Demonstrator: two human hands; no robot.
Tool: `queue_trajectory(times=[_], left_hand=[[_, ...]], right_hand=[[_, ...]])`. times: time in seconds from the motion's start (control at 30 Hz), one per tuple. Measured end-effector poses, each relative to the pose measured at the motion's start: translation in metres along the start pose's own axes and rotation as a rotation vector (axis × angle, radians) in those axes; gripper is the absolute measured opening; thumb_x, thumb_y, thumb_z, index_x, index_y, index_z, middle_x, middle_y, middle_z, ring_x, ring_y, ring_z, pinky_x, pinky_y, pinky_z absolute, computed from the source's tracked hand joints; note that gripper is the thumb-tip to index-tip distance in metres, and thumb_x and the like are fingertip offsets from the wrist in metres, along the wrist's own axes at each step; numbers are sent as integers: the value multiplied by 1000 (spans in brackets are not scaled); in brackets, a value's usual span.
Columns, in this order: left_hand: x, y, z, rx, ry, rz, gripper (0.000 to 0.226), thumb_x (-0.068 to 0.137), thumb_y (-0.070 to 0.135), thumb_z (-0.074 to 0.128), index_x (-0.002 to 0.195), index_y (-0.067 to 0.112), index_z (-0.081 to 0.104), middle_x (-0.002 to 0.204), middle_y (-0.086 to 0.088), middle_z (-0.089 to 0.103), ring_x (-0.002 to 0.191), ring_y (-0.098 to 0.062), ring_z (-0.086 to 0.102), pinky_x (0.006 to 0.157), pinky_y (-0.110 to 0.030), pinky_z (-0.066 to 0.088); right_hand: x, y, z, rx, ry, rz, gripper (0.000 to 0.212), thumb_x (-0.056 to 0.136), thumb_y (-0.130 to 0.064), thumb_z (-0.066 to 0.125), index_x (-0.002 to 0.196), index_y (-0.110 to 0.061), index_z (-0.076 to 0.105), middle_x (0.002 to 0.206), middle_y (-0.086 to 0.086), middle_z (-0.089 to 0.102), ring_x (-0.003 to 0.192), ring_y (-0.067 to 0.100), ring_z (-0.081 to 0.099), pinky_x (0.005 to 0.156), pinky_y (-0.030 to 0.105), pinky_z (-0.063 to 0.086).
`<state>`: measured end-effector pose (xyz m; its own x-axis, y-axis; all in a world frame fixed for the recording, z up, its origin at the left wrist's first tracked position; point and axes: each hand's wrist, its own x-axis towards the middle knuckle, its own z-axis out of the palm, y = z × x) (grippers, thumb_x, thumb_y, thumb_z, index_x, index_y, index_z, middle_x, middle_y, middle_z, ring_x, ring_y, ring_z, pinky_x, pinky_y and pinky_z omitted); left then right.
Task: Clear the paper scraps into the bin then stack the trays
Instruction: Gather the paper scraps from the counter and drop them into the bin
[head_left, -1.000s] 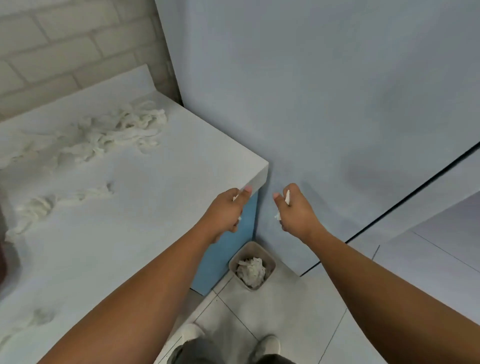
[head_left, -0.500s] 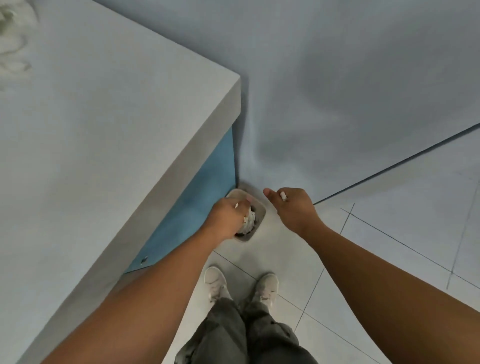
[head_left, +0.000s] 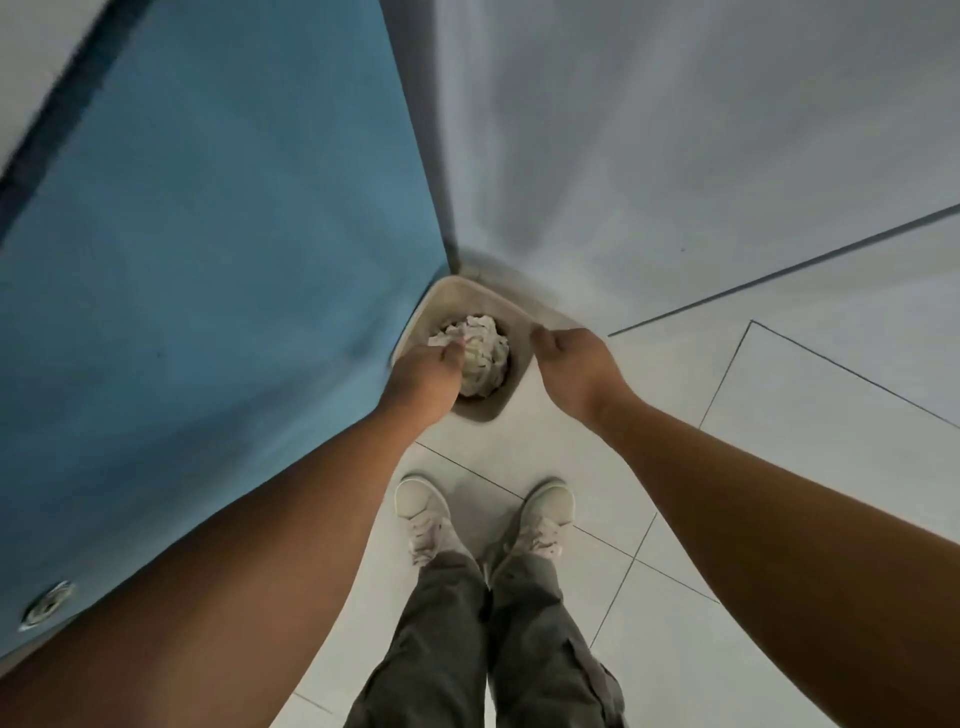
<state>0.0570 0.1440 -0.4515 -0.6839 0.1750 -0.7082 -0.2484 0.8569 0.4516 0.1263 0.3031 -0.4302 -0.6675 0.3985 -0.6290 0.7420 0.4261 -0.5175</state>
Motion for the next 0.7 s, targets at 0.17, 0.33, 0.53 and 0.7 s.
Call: queue_trajectory(times=[0.17,0.33,0.53,0.7], left_hand=[[62,-25,34,62,-14,-78,52,106,34,28,103,-1,66,109,-23,65,96,-35,60,75,-34,42],[104,-36,59,-102,-62,-131,47,101,40,34,118,6,62,121,-22,63,110,-40,60,92,-47,52],[148,-71,75,-213,44,-155,62,74,38,49,136,27,51,129,-4,61,114,-29,58,101,-46,48],[112,-56,61,-207,19,-82,47,93,17,52,140,22,48,137,3,53,124,-18,48,98,-32,40]], right_hand=[[36,36,32,77,-23,40,50,102,-39,34,56,-19,39,69,10,48,69,26,44,66,34,36],[63,60,55,300,-58,130,25,79,-38,36,65,-21,48,65,-1,46,62,20,40,58,28,30],[81,79,71,163,-47,40,26,97,-12,34,111,-10,56,94,7,57,82,23,51,69,27,36],[81,68,76,133,-36,10,27,94,-5,36,107,-17,57,110,9,59,92,24,55,68,25,39]])
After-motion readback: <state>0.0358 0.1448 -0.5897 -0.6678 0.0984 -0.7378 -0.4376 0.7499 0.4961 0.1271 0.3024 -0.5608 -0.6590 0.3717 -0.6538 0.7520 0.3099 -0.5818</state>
